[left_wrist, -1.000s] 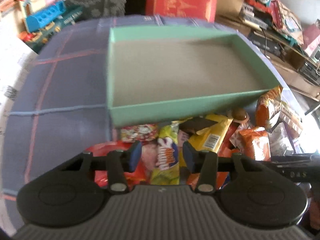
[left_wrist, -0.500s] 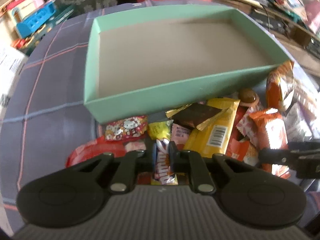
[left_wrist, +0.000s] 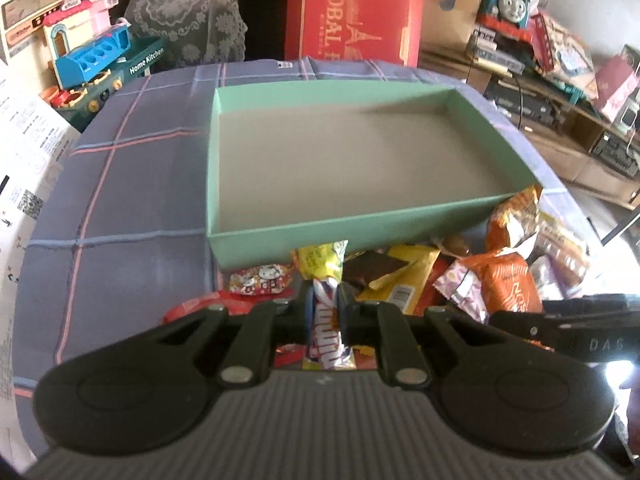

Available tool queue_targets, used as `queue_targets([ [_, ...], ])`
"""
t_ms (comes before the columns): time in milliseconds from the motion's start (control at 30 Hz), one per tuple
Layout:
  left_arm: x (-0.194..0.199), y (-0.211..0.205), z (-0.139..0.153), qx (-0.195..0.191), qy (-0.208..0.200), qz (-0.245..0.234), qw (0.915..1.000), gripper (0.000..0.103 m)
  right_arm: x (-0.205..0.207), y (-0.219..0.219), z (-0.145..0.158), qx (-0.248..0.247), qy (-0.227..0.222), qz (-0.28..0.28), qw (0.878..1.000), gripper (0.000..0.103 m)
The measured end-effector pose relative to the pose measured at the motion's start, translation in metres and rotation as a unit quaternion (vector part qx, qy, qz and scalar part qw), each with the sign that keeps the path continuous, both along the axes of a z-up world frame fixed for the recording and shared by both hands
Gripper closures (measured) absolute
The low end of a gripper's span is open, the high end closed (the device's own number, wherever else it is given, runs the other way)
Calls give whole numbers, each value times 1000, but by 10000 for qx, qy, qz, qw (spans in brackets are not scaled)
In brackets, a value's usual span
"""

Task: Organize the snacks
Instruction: 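Carry both snacks into the green box and open both tools to release them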

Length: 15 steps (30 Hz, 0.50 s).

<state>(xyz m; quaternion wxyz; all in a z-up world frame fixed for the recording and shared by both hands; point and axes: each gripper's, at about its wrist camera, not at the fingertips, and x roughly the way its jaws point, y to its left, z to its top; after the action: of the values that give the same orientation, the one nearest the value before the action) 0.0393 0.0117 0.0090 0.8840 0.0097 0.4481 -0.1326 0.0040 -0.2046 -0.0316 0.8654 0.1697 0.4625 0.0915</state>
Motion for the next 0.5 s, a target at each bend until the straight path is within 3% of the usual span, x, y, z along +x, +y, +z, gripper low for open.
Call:
queue_targets([
  [267, 9, 3, 18, -211, -144, -13, 9997, 92, 2, -2, 36, 14, -401, 163, 9991, 54],
  [500, 58, 12, 37, -178, -427, 209, 9987, 92, 42, -29, 74, -305, -937, -50, 9951, 54],
])
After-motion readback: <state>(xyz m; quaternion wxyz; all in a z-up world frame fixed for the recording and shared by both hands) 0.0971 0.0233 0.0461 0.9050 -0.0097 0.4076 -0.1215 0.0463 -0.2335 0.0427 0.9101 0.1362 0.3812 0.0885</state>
